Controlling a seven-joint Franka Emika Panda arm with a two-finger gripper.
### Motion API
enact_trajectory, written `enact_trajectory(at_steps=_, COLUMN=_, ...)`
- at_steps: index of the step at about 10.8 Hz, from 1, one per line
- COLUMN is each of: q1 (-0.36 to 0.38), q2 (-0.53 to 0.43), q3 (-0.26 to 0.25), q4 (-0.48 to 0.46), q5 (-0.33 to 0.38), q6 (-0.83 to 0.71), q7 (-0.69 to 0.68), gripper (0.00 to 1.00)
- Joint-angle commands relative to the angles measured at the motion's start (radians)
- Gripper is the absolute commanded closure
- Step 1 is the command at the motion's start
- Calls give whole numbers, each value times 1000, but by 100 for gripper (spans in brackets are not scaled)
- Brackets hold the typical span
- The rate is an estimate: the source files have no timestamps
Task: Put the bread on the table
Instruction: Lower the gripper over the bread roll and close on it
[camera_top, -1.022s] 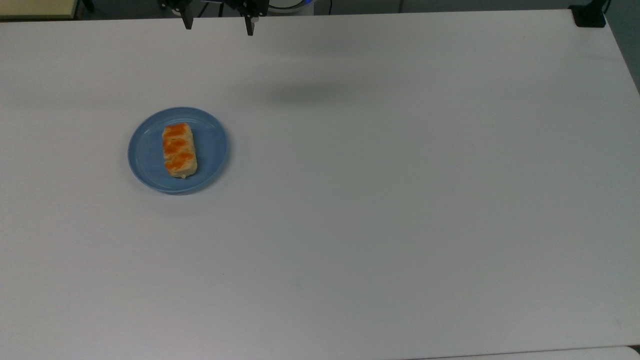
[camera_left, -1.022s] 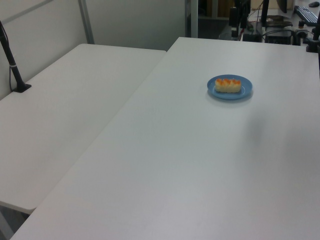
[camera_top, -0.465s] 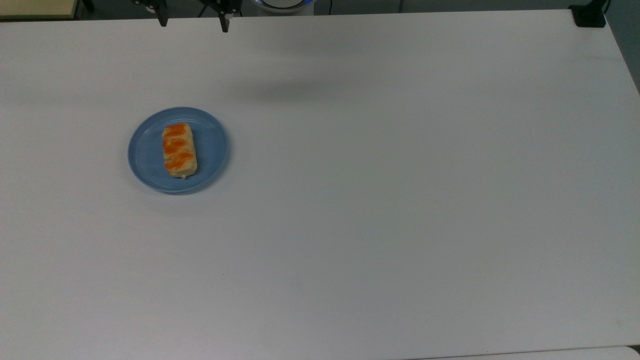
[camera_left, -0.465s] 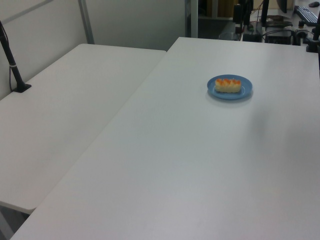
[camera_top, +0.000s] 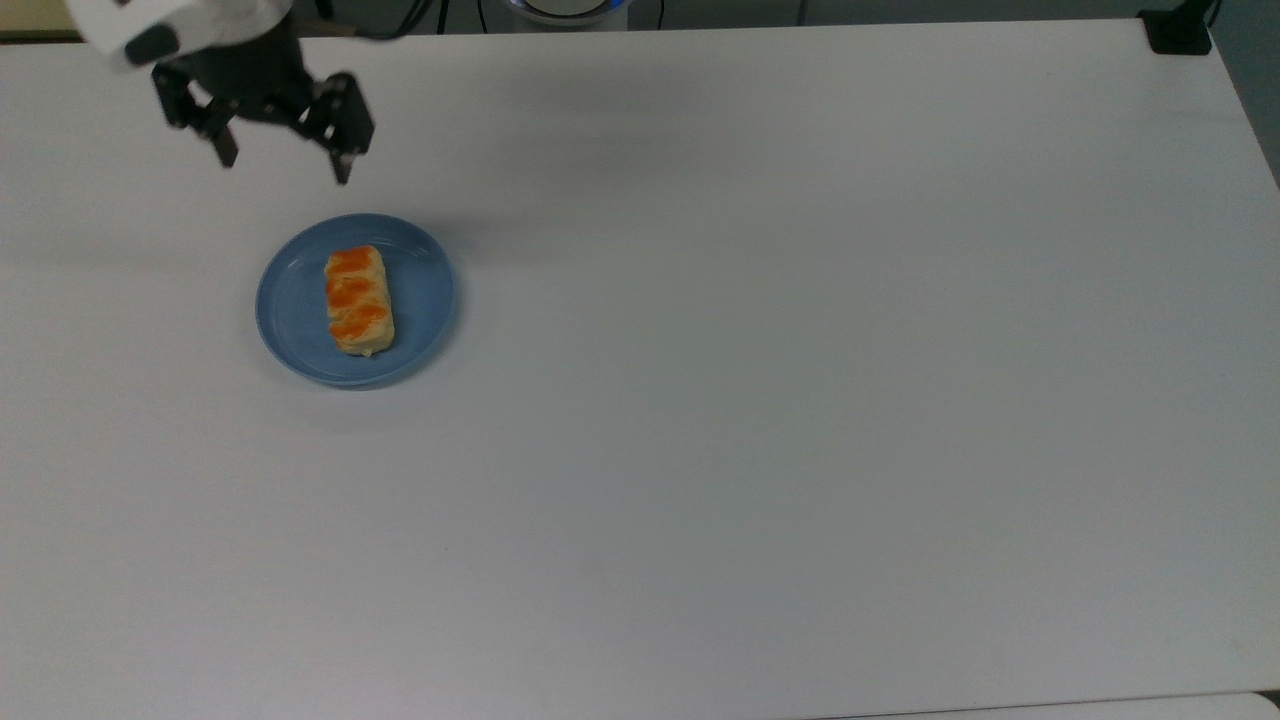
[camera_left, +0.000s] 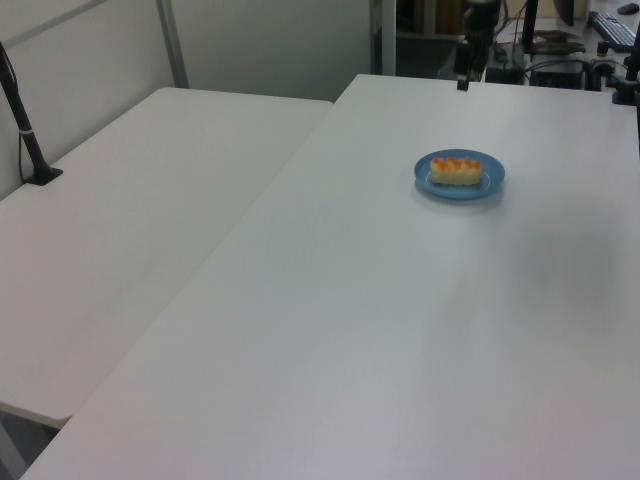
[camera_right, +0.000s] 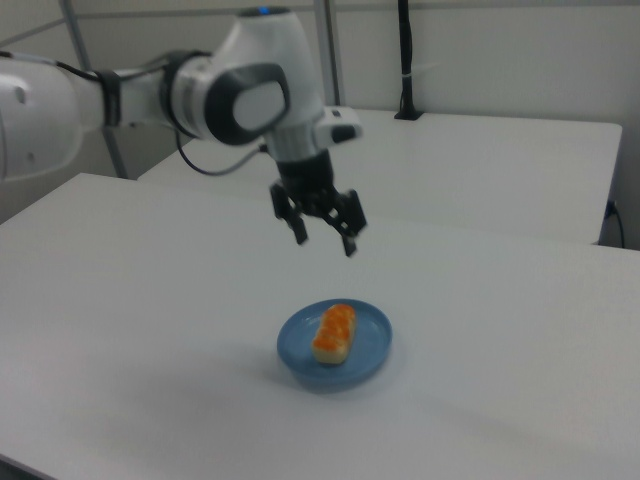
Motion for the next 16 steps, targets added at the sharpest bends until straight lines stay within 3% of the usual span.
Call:
enact_trajectory(at_steps=1, q1=41, q2=40, q3=-99, q4=-115, q5=12, q6=179, q7=-186, gripper=0)
enact_trajectory(at_steps=6, q1=101, q2=120, q3=-94, q4=-230, q5=15, q6=329, q7=-199, gripper=0)
enact_trajectory(at_steps=10, q1=101, q2=230, q3=-87, q4=-244, q5=15, q6=420, q7=-196, gripper=0)
enact_trajectory(at_steps=11, q1=101, q2=234, q3=-87, q4=-244, q5=14, q6=420, q7=-196, gripper=25)
enact_trajectory(at_steps=12, q1=104, q2=231, q3=-79, q4=-241, q5=23, q6=419, q7=-184, gripper=63)
enact_trajectory(at_steps=13, q1=116, q2=217, q3=-74, q4=-234, q5=37, q6=410, q7=-173, gripper=69)
enact_trajectory(at_steps=15, q1=126, q2=125, q3=-73, q4=-220, q5=69, q6=359, q7=-118, gripper=70)
enact_trajectory(at_steps=16, q1=123, q2=88, q3=-71, q4=-157, q5=72, q6=228, q7=-118, gripper=69)
